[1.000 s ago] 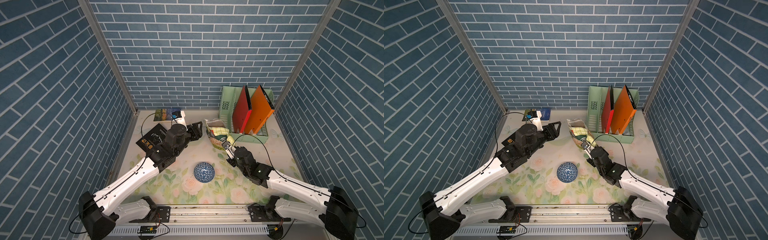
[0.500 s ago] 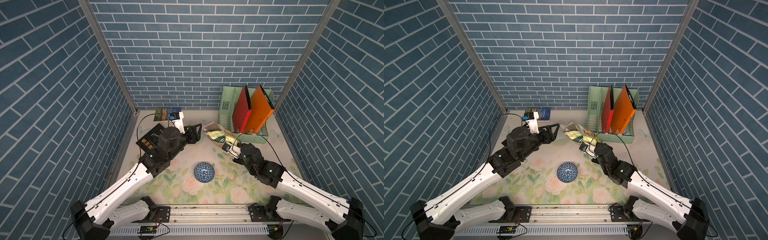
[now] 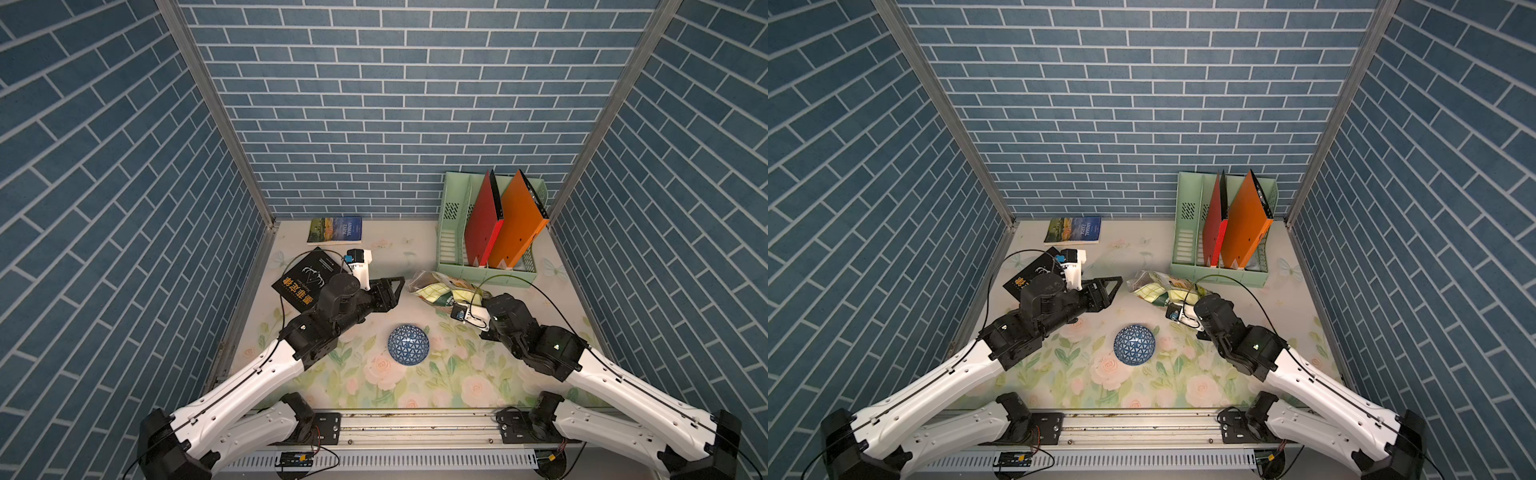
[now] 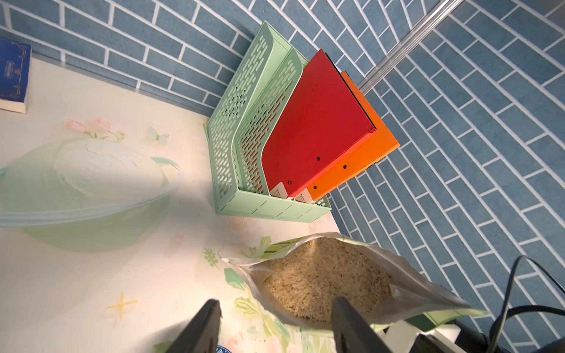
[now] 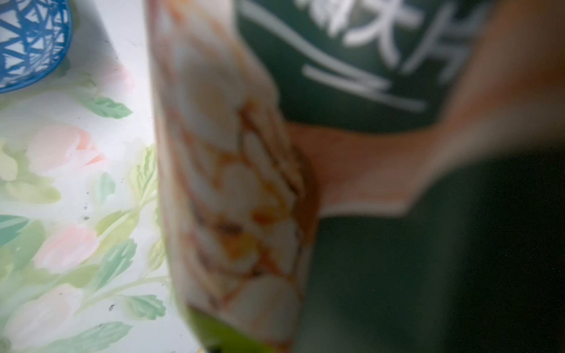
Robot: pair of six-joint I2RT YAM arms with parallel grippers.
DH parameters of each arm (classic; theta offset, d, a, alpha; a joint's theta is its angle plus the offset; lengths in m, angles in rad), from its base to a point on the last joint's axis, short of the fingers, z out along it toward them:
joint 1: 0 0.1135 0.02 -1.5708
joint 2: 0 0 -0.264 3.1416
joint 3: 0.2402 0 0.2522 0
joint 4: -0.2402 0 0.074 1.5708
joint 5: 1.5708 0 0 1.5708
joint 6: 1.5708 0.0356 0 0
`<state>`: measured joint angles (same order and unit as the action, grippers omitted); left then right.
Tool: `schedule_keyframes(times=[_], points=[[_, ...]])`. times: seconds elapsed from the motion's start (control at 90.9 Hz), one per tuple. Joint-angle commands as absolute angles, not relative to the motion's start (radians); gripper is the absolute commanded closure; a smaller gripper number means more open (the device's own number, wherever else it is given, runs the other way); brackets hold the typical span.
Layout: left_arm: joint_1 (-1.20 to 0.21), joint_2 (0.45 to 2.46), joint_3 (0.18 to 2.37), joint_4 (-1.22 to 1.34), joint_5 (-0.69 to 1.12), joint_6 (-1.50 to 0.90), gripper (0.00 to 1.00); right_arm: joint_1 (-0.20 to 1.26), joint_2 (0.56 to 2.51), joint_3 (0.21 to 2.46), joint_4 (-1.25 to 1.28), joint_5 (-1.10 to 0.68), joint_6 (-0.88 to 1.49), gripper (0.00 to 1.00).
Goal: Pour the oats into the breakfast bowl
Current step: Pick up the oats bag from the center of the board, then pour the oats into the bowl.
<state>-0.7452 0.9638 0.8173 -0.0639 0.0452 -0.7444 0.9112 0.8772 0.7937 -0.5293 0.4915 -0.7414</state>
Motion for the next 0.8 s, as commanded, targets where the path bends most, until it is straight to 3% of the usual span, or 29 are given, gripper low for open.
schedule_keyframes(times=[0.0, 0.792], points=[[-0.740, 0.937, 0.778, -0.021, 0.088, -0.769, 0.39, 0.916, 0.840, 0.884, -0.509, 0.485, -0.710, 1.00], [-0.745, 0.991, 0.656, 0.086, 0.205, -0.835, 0.56, 0.916, 0.824, 0.937, -0.742, 0.475, -0.868, 1.00]])
